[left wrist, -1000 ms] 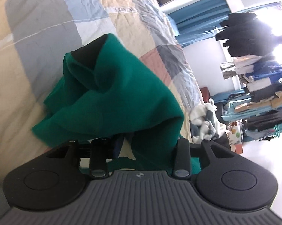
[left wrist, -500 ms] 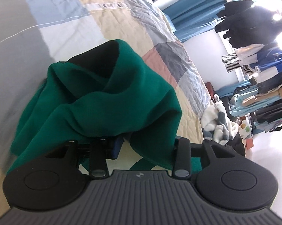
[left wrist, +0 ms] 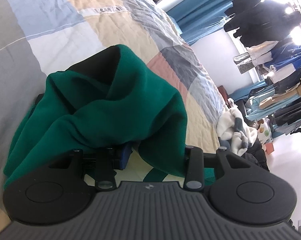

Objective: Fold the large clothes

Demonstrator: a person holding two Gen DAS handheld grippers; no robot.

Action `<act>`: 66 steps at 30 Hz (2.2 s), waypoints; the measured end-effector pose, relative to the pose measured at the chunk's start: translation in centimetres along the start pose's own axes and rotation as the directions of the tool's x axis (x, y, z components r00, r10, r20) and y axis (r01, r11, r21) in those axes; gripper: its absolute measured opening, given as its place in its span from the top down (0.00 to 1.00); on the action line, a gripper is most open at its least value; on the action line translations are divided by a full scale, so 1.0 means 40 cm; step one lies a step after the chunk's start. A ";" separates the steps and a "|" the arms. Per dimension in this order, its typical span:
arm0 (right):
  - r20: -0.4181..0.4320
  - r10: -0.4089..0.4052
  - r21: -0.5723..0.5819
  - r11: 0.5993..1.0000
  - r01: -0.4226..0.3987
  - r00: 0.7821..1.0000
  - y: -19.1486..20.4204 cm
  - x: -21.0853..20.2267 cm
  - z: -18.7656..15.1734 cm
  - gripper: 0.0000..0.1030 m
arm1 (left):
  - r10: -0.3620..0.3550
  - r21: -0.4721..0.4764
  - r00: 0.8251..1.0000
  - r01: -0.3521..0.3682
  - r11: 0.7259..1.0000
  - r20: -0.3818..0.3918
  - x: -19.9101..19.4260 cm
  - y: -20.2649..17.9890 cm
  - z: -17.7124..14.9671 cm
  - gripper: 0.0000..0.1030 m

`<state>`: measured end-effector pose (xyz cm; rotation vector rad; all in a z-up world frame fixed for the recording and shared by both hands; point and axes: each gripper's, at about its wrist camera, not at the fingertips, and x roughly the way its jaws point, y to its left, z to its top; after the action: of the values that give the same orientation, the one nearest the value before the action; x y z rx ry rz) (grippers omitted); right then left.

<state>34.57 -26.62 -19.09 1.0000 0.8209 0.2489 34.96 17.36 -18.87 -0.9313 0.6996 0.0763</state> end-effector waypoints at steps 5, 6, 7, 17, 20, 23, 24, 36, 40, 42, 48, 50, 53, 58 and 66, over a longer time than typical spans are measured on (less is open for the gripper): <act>0.013 0.010 -0.072 0.997 -0.009 1.000 0.027 -0.041 -0.022 0.52 | -0.004 0.087 1.000 0.003 0.996 0.003 -0.055 -0.036 -0.005 0.56; 0.010 0.026 -0.103 0.994 -0.025 1.000 0.038 -0.054 -0.026 0.50 | -0.002 0.100 1.000 0.002 0.995 0.001 -0.065 -0.045 -0.007 0.55; 0.004 0.045 -0.132 0.990 -0.044 0.999 0.050 -0.066 -0.033 0.48 | 0.000 0.115 1.000 0.001 0.993 -0.002 -0.075 -0.052 -0.010 0.54; 0.005 0.073 -0.356 0.932 -0.066 0.997 0.109 -0.137 -0.068 0.26 | -0.105 -0.009 0.994 0.105 0.994 -0.015 -0.176 0.005 -0.017 0.15; 0.004 0.045 -0.379 0.925 -0.040 0.999 0.109 -0.133 -0.067 0.26 | -0.119 0.028 0.993 0.119 0.993 0.019 -0.195 -0.012 -0.018 0.13; 0.024 0.000 -0.411 0.912 0.010 1.000 0.129 -0.106 -0.070 0.26 | -0.151 0.086 0.988 0.149 0.985 0.017 -0.183 -0.034 -0.037 0.13; 0.032 -0.010 -0.423 0.906 0.022 0.999 0.132 -0.104 -0.065 0.26 | -0.163 0.116 0.986 0.160 0.980 0.018 -0.173 -0.045 -0.046 0.13; 0.134 -0.161 -0.700 0.683 0.209 0.978 0.139 -0.053 -0.095 0.29 | 0.062 0.514 0.986 -0.133 0.848 0.152 -0.004 -0.152 -0.109 0.13; 0.144 -0.198 -0.727 0.643 0.239 0.970 0.129 -0.007 -0.104 0.29 | 0.113 0.518 0.987 -0.155 0.841 0.113 0.064 -0.131 -0.089 0.13; 0.142 -0.210 -0.721 0.648 0.246 0.967 0.121 0.018 -0.098 0.29 | 0.126 0.508 0.988 -0.157 0.847 0.094 0.088 -0.120 -0.076 0.13; 0.140 -0.236 -0.715 0.647 0.263 0.962 0.096 0.072 -0.099 0.29 | 0.152 0.505 0.986 -0.166 0.847 0.071 0.126 -0.102 -0.073 0.13; 0.146 -0.238 -0.713 0.647 0.269 0.960 0.092 0.078 -0.102 0.29 | 0.154 0.510 0.985 -0.170 0.843 0.075 0.128 -0.104 -0.075 0.13; 0.152 -0.238 -0.710 0.649 0.273 0.959 0.093 0.073 -0.106 0.29 | 0.139 0.518 0.986 -0.165 0.840 0.089 0.120 -0.105 -0.084 0.13; 0.168 -0.222 -0.710 0.648 0.275 0.960 0.093 0.052 -0.120 0.29 | 0.112 0.530 0.988 -0.153 0.834 0.109 0.094 -0.112 -0.091 0.13; 0.187 -0.227 -0.682 0.671 0.292 0.956 0.106 -0.012 -0.131 0.29 | 0.061 0.480 0.986 -0.130 0.868 0.156 0.009 -0.110 -0.098 0.13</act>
<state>31.26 -21.18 -16.81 0.1523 0.6879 0.2418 34.74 11.63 -17.49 -0.3971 0.5978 0.0462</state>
